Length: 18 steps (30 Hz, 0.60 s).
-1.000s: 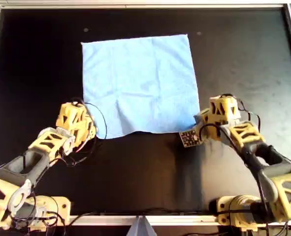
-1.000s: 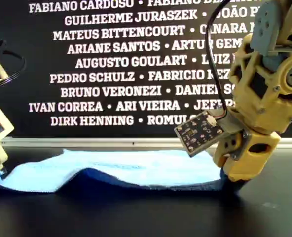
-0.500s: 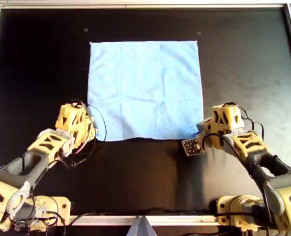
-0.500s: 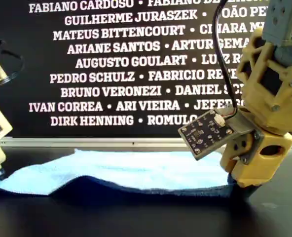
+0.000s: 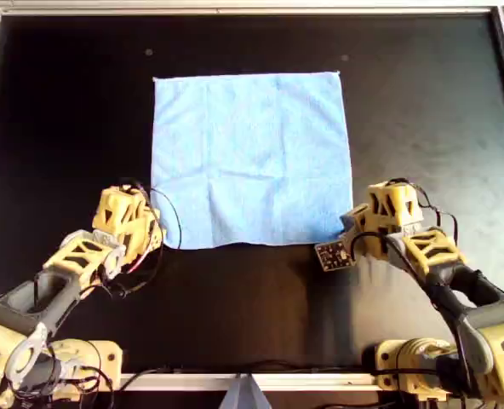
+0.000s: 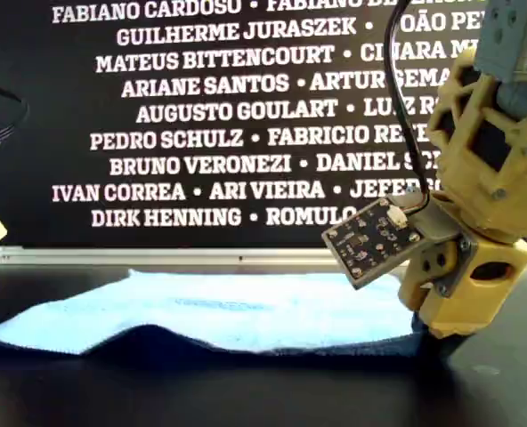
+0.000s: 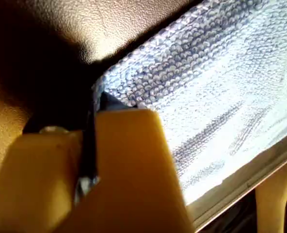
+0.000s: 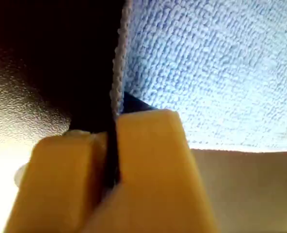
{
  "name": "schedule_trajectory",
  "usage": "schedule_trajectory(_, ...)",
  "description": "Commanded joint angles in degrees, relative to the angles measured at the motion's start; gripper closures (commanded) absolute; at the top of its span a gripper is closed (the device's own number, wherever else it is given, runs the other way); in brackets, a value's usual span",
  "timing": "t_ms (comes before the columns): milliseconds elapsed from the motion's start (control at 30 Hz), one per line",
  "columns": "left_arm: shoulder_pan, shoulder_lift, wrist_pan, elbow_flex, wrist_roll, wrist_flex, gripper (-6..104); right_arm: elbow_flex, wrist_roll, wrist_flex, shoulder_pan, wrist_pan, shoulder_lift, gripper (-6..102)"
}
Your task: Fold a cloth
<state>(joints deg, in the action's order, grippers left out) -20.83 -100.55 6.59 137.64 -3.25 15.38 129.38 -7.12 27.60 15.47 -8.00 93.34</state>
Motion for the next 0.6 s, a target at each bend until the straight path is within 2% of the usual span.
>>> schedule_trajectory(0, 0.09, -1.32, -0.26, -1.05, 0.18, 0.62, 99, -2.02, 0.35, -1.58, -0.44, 0.26, 3.34, 97)
schedule_trajectory(567, 0.18, -0.79, -0.26, -16.08, 0.18, 0.62, 99, -15.64, 0.44, -1.67, -0.44, 0.26, 4.83, 97)
